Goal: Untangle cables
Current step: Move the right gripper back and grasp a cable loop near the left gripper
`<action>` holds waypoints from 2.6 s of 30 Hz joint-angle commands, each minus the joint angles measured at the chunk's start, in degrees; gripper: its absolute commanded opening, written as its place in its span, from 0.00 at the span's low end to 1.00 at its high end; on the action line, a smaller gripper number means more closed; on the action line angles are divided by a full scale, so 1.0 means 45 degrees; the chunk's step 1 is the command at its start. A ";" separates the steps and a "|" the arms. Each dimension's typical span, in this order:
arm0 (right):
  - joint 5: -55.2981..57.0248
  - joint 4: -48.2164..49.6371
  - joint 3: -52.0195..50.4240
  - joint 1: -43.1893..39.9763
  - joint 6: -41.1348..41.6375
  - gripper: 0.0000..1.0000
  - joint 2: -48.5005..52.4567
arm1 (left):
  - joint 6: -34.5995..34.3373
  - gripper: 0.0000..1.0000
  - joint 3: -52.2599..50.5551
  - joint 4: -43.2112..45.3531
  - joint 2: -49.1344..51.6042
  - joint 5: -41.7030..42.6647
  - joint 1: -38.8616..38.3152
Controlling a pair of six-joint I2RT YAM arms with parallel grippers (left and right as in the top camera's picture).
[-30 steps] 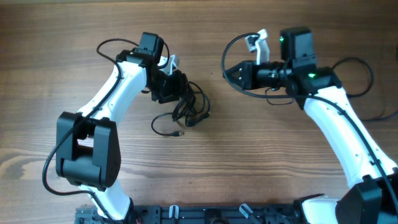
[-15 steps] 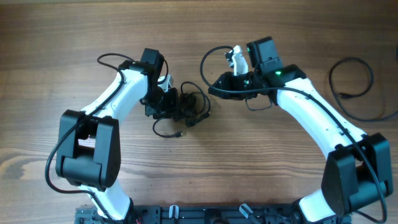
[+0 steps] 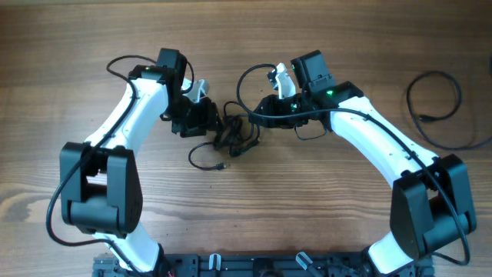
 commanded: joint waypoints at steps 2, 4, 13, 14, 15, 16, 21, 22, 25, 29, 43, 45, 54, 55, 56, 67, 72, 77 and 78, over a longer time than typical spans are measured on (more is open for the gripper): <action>0.0442 0.0155 -0.0034 0.0053 0.0073 0.36 0.0238 | 0.2200 0.54 0.0214 -0.0500 -0.0311 0.1491 -0.0345; 0.0442 0.0160 -0.0034 0.0053 0.0097 0.36 0.0238 | 0.2191 0.52 0.0121 -0.0486 -0.0311 0.0933 -0.0549; 0.0442 0.0175 -0.0034 0.0049 0.0092 0.36 0.0238 | 0.1894 0.42 0.0112 -0.0287 -0.0291 0.0282 -0.0680; 0.0442 0.0175 -0.0034 0.0053 0.0092 0.36 0.0238 | 0.1875 0.42 0.0112 -0.0209 -0.0291 0.0277 -0.0680; 0.0442 0.0170 -0.0034 0.0053 0.0092 0.36 0.0238 | 0.1695 0.43 0.0112 -0.0078 -0.0291 0.0262 -0.0680; 0.0442 0.0170 -0.0034 0.0053 0.0087 0.36 0.0238 | 0.1559 0.42 0.0112 0.0049 -0.0291 0.0253 -0.0680; 0.0437 0.0160 -0.0034 0.0053 0.0097 0.36 0.0238 | 0.1326 0.41 0.0112 0.0131 -0.0287 0.0209 -0.0680; 0.0442 0.0170 -0.0034 0.0053 0.0092 0.36 0.0238 | 0.1321 0.41 0.0107 0.0058 -0.0287 0.0185 -0.0699; 0.0442 0.0165 -0.0034 0.0053 0.0087 0.36 0.0238 | 0.1326 0.41 -0.0146 0.0078 -0.0287 0.0170 -0.0753; 0.0442 0.0160 -0.0034 0.0053 0.0092 0.37 0.0238 | 0.1219 0.37 -0.0957 0.0729 -0.0277 0.0165 -0.0753; 0.0447 0.0262 -0.0291 0.0053 0.0092 0.41 0.0238 | 0.0228 0.20 -0.1389 0.1209 -0.0267 -0.1399 -0.0753; 0.0442 0.0461 -0.0549 0.0053 0.0092 0.43 0.0243 | 0.0223 0.20 -0.1389 0.1243 -0.0267 -0.1399 -0.0753; 0.0646 0.2599 -0.1734 0.0758 0.0175 0.45 0.0243 | 0.0223 0.20 -0.1389 0.1248 -0.0267 -0.1389 -0.0753; 0.1326 0.2778 -0.1865 0.0918 0.0704 0.45 0.0243 | 0.0223 0.20 -0.1389 0.1248 -0.0267 -0.1389 -0.0753; 0.1637 0.2851 -0.1904 0.1020 0.0855 0.45 0.0243 | 0.0223 0.20 -0.1389 0.1248 -0.0267 -0.1389 -0.0753; 0.3405 0.3604 -0.2118 0.1685 0.0981 0.44 0.0311 | 0.0233 0.20 -0.1389 0.1258 -0.0267 -0.0865 -0.0753; 0.3390 0.3609 -0.2118 0.1685 0.0991 0.27 0.0996 | 0.0238 0.20 -0.1389 0.1258 -0.0267 -0.0573 -0.0753; 0.3026 0.3541 -0.1836 0.1316 0.0991 0.04 0.0675 | 0.0282 0.22 -0.1389 0.1200 -0.0267 -0.0578 -0.0753; 0.2521 0.3405 -0.1574 0.1059 0.0991 0.04 0.0233 | 0.0282 0.22 -0.1389 0.1200 -0.0267 -0.0583 -0.0753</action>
